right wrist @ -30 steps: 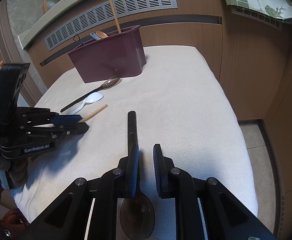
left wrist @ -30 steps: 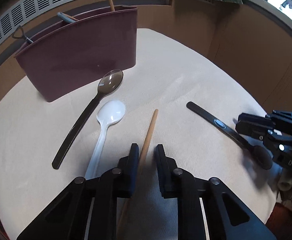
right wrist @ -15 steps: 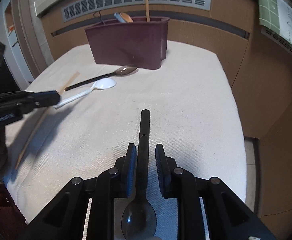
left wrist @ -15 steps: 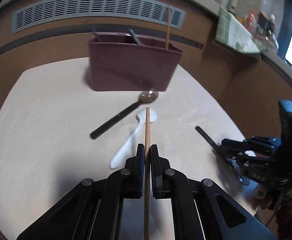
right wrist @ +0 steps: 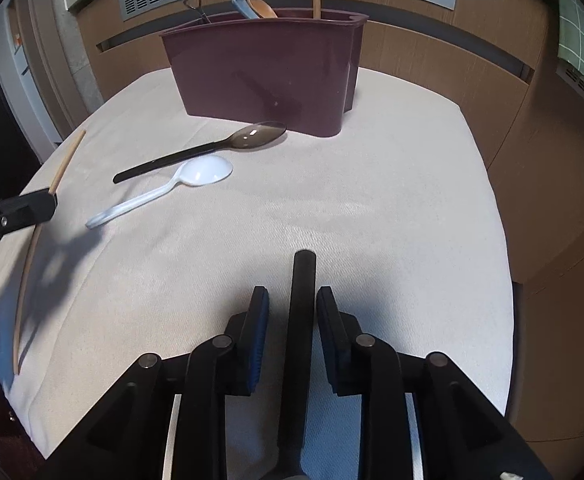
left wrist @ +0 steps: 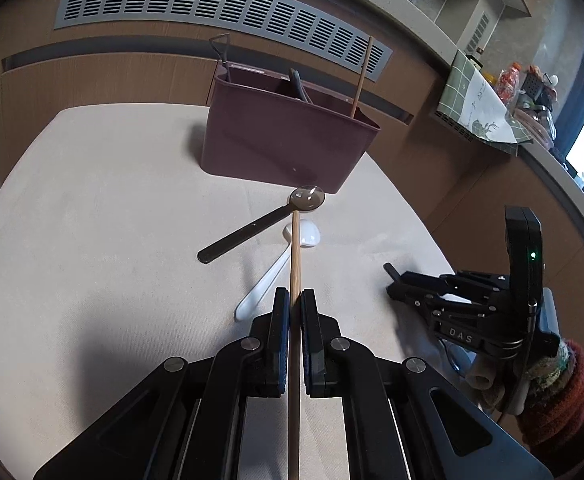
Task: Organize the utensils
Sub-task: 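Lift the black-handled spoon with the right gripper while the left lifts the chopstick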
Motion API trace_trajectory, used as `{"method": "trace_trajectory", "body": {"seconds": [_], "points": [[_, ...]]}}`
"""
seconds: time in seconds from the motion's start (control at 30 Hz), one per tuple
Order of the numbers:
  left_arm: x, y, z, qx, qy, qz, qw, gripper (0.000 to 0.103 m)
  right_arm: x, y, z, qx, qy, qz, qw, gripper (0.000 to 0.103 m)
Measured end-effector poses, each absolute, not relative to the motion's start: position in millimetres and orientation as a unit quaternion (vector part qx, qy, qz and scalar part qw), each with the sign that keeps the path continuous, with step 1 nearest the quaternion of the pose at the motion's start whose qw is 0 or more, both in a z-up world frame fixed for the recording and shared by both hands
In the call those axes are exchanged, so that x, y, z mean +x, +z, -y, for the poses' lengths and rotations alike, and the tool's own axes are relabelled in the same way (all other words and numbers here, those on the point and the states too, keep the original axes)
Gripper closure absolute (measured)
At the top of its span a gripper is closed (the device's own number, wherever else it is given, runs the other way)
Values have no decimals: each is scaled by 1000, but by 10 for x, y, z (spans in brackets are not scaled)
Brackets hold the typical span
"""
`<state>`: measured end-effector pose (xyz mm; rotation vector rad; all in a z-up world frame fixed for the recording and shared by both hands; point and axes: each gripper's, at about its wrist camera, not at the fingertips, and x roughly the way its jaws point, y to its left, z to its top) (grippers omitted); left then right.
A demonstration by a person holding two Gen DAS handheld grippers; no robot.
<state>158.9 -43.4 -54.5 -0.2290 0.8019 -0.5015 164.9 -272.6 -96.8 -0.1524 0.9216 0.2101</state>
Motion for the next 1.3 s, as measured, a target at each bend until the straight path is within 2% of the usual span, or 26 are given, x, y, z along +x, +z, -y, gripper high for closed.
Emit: {"method": "trace_trajectory", "body": {"seconds": [0.1, 0.4, 0.8, 1.1, 1.3], "points": [[1588, -572, 412, -110, -237, -390, 883, 97, 1634, -983, 2634, -99, 100, -423, 895, 92], [1608, -574, 408, -112, -235, -396, 881, 97, 1409, -804, 2588, -95, 99, -369, 919, 92], [1456, 42, 206, -121, -239, -317, 910, 97, 1118, -79, 2773, -25, 113, -253, 960, 92], [1571, 382, 209, -118, -241, -268, 926, 97, 1288, 61, 2781, -9, 111, -236, 965, 92], [1579, 354, 228, -119, -246, -271, 923, 97, 1486, -176, 2629, -38, 105, -281, 953, 92]]}}
